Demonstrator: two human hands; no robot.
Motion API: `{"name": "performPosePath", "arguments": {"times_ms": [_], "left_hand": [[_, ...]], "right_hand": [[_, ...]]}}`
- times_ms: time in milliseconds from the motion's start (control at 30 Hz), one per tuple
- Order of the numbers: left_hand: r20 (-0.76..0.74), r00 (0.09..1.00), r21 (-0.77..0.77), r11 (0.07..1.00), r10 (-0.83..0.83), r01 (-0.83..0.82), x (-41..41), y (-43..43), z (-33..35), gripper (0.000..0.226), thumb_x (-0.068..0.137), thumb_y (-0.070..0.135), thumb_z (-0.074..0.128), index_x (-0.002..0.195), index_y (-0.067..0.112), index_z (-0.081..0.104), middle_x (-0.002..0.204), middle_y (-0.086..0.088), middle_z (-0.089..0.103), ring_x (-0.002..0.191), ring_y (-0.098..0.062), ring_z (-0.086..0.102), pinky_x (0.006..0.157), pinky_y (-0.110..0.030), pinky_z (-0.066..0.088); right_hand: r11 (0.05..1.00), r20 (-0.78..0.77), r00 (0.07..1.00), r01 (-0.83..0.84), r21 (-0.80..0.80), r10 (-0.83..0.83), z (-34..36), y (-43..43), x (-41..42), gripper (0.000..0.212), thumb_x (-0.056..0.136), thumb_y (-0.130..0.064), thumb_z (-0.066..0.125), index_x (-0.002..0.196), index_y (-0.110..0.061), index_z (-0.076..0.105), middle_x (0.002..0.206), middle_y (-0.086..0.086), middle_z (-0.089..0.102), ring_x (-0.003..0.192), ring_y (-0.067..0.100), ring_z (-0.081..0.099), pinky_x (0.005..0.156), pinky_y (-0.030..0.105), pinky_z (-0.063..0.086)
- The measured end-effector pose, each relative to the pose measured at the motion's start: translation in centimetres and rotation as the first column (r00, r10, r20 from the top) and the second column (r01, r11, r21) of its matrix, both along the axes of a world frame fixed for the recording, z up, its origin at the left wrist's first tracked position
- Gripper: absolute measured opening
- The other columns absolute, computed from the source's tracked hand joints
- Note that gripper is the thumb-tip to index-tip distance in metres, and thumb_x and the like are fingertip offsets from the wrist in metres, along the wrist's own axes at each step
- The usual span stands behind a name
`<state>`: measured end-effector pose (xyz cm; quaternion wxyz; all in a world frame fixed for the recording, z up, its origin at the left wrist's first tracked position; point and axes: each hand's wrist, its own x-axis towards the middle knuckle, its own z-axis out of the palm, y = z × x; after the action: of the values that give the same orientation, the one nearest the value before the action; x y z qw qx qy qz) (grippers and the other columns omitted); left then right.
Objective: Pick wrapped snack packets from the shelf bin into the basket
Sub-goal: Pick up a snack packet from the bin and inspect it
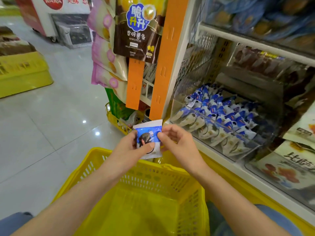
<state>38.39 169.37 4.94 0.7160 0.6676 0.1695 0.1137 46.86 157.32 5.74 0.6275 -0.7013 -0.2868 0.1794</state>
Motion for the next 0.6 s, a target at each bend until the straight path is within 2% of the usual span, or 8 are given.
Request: {"name": "performPosePath", "arguments": {"times_ms": [67,133,167,300,400,433,533,600], "left_hand": [[0.033,0.999,0.016,1.0,0.01,-0.01,0.7,0.3,0.3,0.023,0.085,0.004,0.061,0.103,0.016,0.058,0.095,0.006,0.068,0.071,0.007,0.062,0.063,-0.005,0.045],[0.042,0.999,0.014,1.0,0.013,-0.014,1.2,0.5,0.4,0.022,0.085,0.005,0.06,0.105,0.016,0.057,0.097,0.005,0.067,0.072,0.007,0.062,0.062,-0.008,0.048],[0.037,0.999,-0.003,1.0,0.016,-0.016,1.4,0.5,0.3,0.022,0.086,0.006,0.06,0.105,0.017,0.056,0.097,0.005,0.066,0.072,0.005,0.062,0.06,-0.012,0.051],[0.045,0.998,-0.052,0.998,0.031,-0.029,2.2,0.7,0.2,0.018,0.087,0.009,0.06,0.092,0.026,0.054,0.096,0.005,0.064,0.08,-0.007,0.061,0.056,-0.023,0.057],[0.093,0.995,-0.071,0.997,0.024,-0.018,2.8,0.9,0.7,0.02,0.086,0.011,0.061,0.09,0.03,0.054,0.094,0.007,0.064,0.08,-0.007,0.061,0.054,-0.022,0.056],[0.101,0.995,-0.078,0.997,0.023,-0.015,2.8,1.0,0.8,0.021,0.086,0.011,0.061,0.089,0.03,0.054,0.093,0.007,0.064,0.08,-0.008,0.061,0.053,-0.021,0.056],[0.098,0.995,-0.098,0.995,0.02,-0.01,2.7,1.4,1.0,0.019,0.086,0.014,0.061,0.091,0.031,0.054,0.096,0.007,0.064,0.081,-0.008,0.063,0.053,-0.021,0.055],[0.1,0.995,-0.116,0.993,0.012,0.0,2.6,1.8,1.1,0.017,0.086,0.016,0.061,0.092,0.031,0.055,0.1,0.005,0.065,0.083,-0.009,0.065,0.054,-0.022,0.055]], "right_hand": [[0.991,0.241,0.965,0.122,-0.048,-0.107,0.1,-0.5,0.7,0.013,0.091,-0.013,0.055,0.095,-0.025,0.057,0.09,-0.009,0.062,0.077,-0.002,0.057,0.072,0.016,0.049],[0.96,0.507,0.839,0.271,-0.075,-0.197,0.4,-1.4,2.0,0.014,0.092,-0.019,0.054,0.103,-0.027,0.054,0.096,-0.013,0.058,0.089,-0.002,0.055,0.078,0.011,0.045],[0.943,0.576,0.784,0.327,-0.064,-0.233,0.7,-1.9,2.7,0.016,0.092,-0.019,0.054,0.106,-0.026,0.053,0.097,-0.012,0.057,0.092,-0.002,0.054,0.078,0.01,0.043],[0.876,0.612,0.713,0.478,-0.065,-0.343,2.0,-2.3,5.9,0.016,0.094,-0.022,0.05,0.109,-0.024,0.053,0.1,-0.006,0.056,0.089,0.0,0.055,0.074,0.017,0.048],[0.782,0.7,0.63,0.602,-0.165,-0.337,3.8,-1.1,9.1,0.018,0.095,-0.023,0.049,0.11,-0.018,0.056,0.096,-0.004,0.056,0.072,0.005,0.054,0.058,0.019,0.045],[0.721,0.709,0.633,0.643,-0.257,-0.312,4.5,-0.5,10.3,0.019,0.095,-0.026,0.048,0.109,-0.016,0.057,0.092,-0.003,0.055,0.069,0.008,0.052,0.055,0.022,0.041],[0.408,0.563,0.805,0.585,-0.701,-0.187,5.8,1.5,13.2,0.021,0.096,-0.037,0.046,0.09,-0.017,0.052,0.078,0.005,0.048,0.055,0.015,0.04,0.048,0.028,0.032],[0.284,0.478,0.87,0.493,-0.822,-0.125,5.7,2.4,14.1,0.033,0.094,-0.038,0.049,0.069,-0.018,0.04,0.073,0.011,0.042,0.051,0.016,0.033,0.044,0.026,0.028]]}}
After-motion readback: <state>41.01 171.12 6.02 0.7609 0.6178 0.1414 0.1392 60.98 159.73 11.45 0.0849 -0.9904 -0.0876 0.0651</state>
